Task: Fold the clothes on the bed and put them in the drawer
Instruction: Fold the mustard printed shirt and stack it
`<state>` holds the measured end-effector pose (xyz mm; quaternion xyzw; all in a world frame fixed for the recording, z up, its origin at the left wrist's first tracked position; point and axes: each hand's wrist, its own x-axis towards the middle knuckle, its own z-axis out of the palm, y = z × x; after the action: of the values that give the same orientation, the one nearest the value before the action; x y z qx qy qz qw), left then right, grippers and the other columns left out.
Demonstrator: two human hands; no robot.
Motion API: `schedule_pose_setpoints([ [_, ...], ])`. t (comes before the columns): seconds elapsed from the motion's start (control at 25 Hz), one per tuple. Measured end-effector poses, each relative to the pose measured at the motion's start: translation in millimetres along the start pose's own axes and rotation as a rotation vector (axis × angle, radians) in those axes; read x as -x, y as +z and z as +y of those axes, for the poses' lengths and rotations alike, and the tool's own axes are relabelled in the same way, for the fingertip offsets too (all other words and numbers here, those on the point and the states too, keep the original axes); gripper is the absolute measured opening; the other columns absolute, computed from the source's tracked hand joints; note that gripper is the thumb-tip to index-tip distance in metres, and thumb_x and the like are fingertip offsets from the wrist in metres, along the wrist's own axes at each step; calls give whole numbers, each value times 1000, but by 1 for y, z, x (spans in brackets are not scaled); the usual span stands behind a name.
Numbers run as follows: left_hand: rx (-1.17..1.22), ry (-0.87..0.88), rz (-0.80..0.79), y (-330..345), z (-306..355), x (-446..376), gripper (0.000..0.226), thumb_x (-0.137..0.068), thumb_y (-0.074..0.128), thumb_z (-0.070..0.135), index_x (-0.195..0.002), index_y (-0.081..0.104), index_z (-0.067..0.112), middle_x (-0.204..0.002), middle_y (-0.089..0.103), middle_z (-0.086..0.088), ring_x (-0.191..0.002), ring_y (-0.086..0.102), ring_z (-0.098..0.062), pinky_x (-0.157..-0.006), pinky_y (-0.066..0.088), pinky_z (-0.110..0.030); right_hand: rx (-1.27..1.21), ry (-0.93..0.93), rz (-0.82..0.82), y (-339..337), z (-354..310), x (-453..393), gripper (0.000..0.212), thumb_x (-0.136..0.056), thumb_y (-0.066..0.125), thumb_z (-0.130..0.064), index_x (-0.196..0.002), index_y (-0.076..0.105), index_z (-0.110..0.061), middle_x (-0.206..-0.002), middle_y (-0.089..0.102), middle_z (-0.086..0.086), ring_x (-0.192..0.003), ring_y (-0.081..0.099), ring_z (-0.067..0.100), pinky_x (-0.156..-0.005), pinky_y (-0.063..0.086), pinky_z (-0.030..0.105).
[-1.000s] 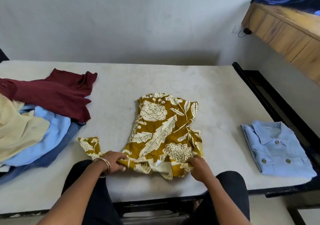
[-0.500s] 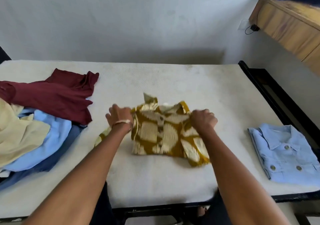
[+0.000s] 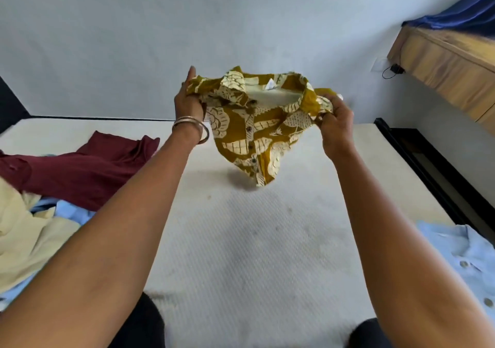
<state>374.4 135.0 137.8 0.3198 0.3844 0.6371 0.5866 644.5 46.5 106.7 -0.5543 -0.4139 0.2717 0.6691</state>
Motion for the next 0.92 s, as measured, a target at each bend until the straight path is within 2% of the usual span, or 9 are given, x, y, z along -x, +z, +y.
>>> schedule_pose_setpoints([
  [0.12,-146,106,45,-44,-34,27,31,-85,68,40,-107,73,20,-78,68,9,-82,62,-8,-76,49,-23,245,-7,-13,-14,50,29,51,-76,44,6,-107,72,-23,-101,72,6,-92,68,24,-87,57,49],
  [0.24,-694,218,113,-110,-90,77,38,-91,54,39,-121,68,21,-81,68,-5,-78,57,-14,-68,42,-29,458,34,15,-36,97,96,52,-79,51,9,-106,72,-30,-102,72,6,-91,65,20,-80,54,38],
  [0.32,-992,190,122,-162,-128,114,37,-90,54,10,-126,64,15,-107,66,-26,-88,64,-33,-72,44,-34,592,-14,-85,-54,136,154,46,-78,55,7,-105,72,-26,-100,71,10,-90,64,25,-80,53,40],
  [0.4,-1234,85,60,-205,-159,150,44,-87,51,1,-128,61,10,-142,42,-32,-118,52,-48,-93,45,-45,797,-63,-209,-68,174,207,38,-78,57,-7,-105,69,-32,-101,68,14,-90,65,35,-78,53,50],
  [0.52,-1864,-57,-224,-250,-187,186,50,-89,46,18,-138,50,16,-160,7,-18,-146,6,-41,-117,14,-53,1209,322,-494,-79,189,263,38,-94,51,-22,-122,62,-45,-161,17,15,-144,18,46,-101,36,58],
  [0.6,-2176,-93,-430,-266,-193,203,52,-95,42,19,-147,36,25,-160,-16,-6,-146,-18,-32,-116,-5,-55,1363,348,-653,-85,191,295,52,-95,47,-12,-132,54,-49,-164,-14,2,-149,-11,36,-105,28,53],
  [0.68,-2321,-62,-576,-268,-192,215,49,-100,31,15,-147,36,25,-161,-14,-3,-145,-21,-27,-115,-13,-58,1414,231,-798,-86,190,310,63,-91,43,-2,-136,49,-47,-165,-2,-6,-150,-3,29,-102,24,49],
  [0.76,-2372,-182,-623,-256,-183,216,47,-102,23,18,-146,39,21,-161,12,-7,-148,3,-32,-113,-15,-61,1431,251,-866,-84,188,308,61,-91,40,2,-133,56,-40,-158,31,-7,-143,21,26,-98,24,47],
  [0.92,-2554,-564,-599,-257,-205,189,58,-93,24,42,-149,27,29,-153,34,1,-145,22,-30,-97,-35,-61,1373,504,-808,-70,175,281,28,-92,47,-11,-109,67,-22,-113,64,2,-114,53,25,-98,28,48],
])
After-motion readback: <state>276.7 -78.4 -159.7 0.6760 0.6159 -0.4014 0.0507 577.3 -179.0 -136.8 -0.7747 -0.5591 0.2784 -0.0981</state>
